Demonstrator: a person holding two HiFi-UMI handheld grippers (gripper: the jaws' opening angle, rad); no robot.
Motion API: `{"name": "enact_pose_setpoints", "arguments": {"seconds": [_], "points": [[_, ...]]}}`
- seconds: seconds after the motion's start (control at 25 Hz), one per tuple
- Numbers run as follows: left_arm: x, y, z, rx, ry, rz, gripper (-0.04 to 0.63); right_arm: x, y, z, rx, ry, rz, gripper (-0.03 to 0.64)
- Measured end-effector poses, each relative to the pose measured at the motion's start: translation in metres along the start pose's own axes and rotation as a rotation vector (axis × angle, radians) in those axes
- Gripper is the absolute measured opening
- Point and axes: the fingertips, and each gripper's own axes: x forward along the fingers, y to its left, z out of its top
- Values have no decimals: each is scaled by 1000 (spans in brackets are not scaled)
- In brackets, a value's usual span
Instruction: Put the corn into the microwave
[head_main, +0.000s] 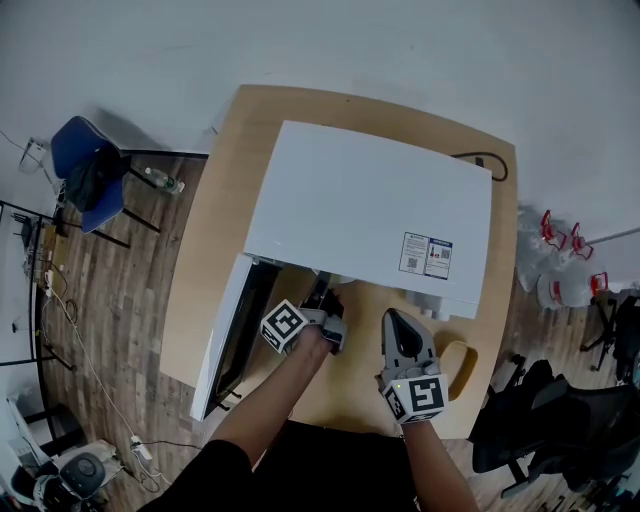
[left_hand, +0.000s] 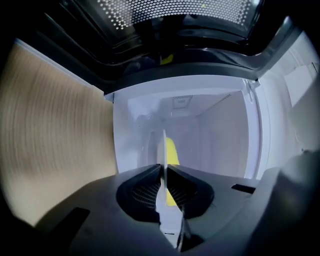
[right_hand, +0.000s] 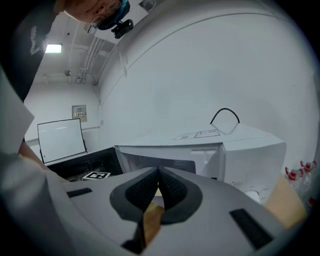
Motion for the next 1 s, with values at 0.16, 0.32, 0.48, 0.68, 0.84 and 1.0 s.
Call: {"name": "enact_pose_setpoints", "arguments": {"seconds": [0.16,0.32,0.48,0.68,0.84,1.0], "points": [[4,3,3,-8,-14,12,23,3,5,-6,-4,9,23,60],[12,7,5,-3,-14,27,23,1,5,-12,7,19,16,60],[17,13,5,-1,-8,58,22,-3,6,-18,14,30,14,60],[24,14,5,-1,8,69,23,-3,9,-23,15,41,15,60],[30,14,6,-4,8,72,21,-3,10,-25,18,44,19,60],[35,11,6,3,9,87,21,-4,7,-28,23,53,14,60]]}}
